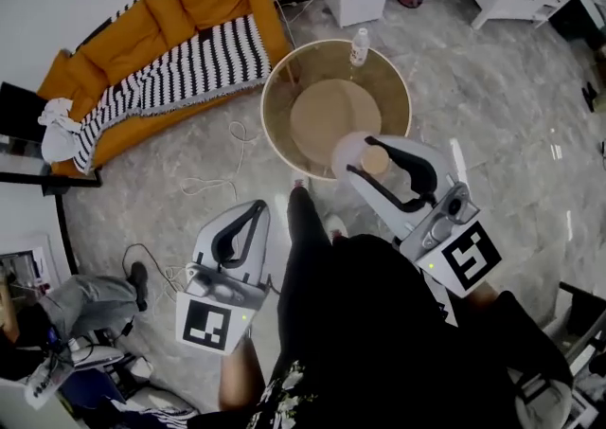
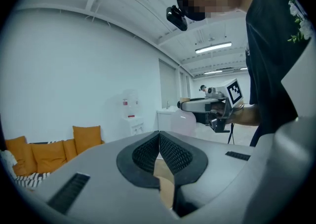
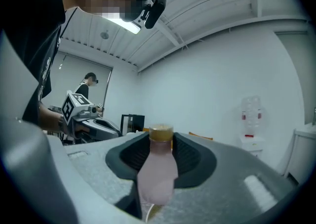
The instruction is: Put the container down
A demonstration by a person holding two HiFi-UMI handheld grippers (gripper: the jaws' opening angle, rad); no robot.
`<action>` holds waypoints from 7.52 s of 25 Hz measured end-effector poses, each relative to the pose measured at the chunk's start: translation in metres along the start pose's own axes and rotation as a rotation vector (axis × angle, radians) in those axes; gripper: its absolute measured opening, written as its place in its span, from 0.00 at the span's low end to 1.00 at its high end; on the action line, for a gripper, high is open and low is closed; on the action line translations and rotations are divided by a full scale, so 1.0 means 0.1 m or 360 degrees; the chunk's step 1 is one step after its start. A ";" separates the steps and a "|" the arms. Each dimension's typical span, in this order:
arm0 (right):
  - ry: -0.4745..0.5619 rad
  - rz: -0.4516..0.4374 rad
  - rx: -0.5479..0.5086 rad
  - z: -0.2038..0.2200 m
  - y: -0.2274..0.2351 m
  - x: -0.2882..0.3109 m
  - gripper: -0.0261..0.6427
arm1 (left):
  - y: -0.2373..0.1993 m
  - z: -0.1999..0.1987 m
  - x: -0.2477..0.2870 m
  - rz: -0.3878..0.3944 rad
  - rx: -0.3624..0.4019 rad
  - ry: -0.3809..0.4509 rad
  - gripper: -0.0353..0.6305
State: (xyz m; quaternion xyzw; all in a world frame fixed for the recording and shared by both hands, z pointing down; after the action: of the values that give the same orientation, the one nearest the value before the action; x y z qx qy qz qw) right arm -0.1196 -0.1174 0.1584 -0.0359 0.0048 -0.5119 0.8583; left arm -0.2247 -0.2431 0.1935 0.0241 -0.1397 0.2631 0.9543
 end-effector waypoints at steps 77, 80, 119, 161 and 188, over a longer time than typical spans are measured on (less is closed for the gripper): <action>-0.0929 0.0740 0.0294 3.99 2.18 2.81 0.24 | -3.32 2.49 3.88 0.0935 -0.0249 -0.0522 0.07; -0.0927 0.0713 0.0309 4.13 2.18 2.91 0.24 | -3.38 2.60 3.95 0.0923 -0.0264 -0.0517 0.07; -0.1044 0.0603 0.0212 5.71 2.19 3.14 0.24 | -3.24 4.21 4.49 0.0928 -0.0533 -0.0798 0.07; -0.1047 0.0634 0.0075 6.78 1.97 2.92 0.25 | -2.79 4.91 4.51 0.1013 -0.0610 -0.0894 0.07; -0.0813 0.0741 0.0058 4.54 1.87 2.87 0.03 | -2.75 3.05 3.73 0.1115 -0.0247 -0.0683 0.07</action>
State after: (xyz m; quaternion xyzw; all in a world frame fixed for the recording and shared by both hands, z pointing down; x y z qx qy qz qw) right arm 0.2013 -0.2555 0.6072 -0.1456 -0.2113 -0.2768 0.9260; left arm 0.1447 -0.3317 0.5979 -0.0426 -0.3544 0.5496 0.7553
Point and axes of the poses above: the fingertips, and each gripper's own axes: x forward along the fingers, y to its right, z out of its underside, the point moved 3 cm from there along -x, backward along the fingers, and after that the axes turned 14 degrees about z, right-handed, at the moved point
